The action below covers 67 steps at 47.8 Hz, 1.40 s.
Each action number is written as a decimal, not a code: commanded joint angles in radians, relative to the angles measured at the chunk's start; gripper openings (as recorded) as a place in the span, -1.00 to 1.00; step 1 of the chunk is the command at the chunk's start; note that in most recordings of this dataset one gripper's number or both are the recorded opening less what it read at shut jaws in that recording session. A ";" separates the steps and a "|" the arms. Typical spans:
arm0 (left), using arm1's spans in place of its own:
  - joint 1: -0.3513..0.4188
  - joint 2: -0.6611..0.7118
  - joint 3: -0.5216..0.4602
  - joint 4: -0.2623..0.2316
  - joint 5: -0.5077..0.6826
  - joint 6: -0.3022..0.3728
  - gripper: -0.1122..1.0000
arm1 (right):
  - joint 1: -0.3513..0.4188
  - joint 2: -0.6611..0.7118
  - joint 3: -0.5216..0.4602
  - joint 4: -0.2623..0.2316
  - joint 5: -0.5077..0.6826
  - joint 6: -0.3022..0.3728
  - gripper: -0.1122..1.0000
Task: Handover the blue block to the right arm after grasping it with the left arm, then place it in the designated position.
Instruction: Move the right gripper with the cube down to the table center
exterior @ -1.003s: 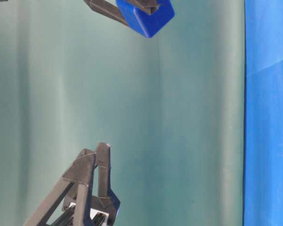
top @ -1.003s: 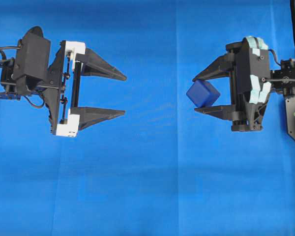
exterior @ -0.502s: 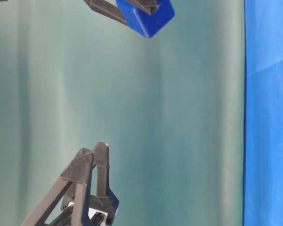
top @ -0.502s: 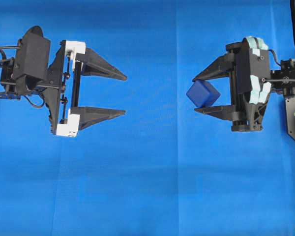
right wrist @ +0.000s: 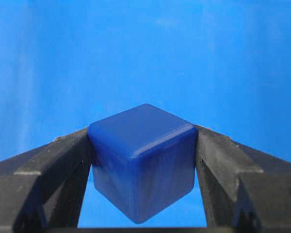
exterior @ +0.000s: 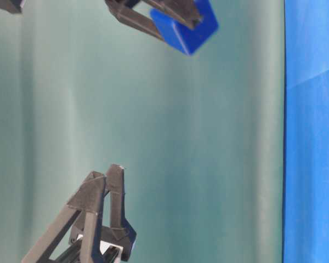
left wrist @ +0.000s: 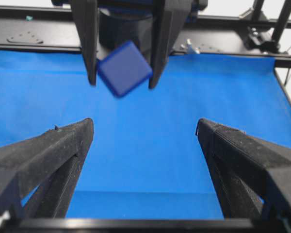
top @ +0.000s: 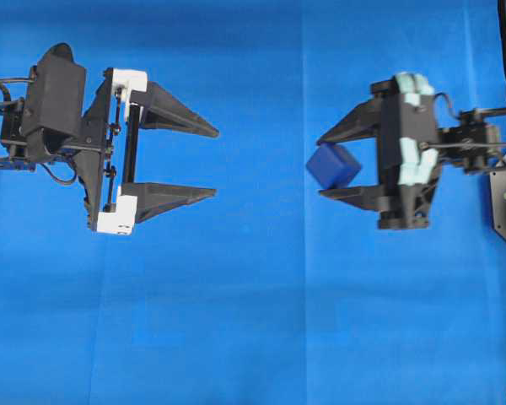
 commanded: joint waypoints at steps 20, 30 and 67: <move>0.003 -0.008 -0.026 0.002 -0.005 -0.002 0.86 | 0.000 0.324 -0.041 0.008 -0.328 0.005 0.05; 0.003 -0.008 -0.026 0.002 -0.005 -0.002 0.86 | -0.005 0.449 -0.067 0.029 -0.449 0.005 0.05; 0.003 -0.008 -0.028 0.002 -0.005 -0.002 0.86 | -0.031 0.710 -0.175 0.029 -0.611 0.005 0.05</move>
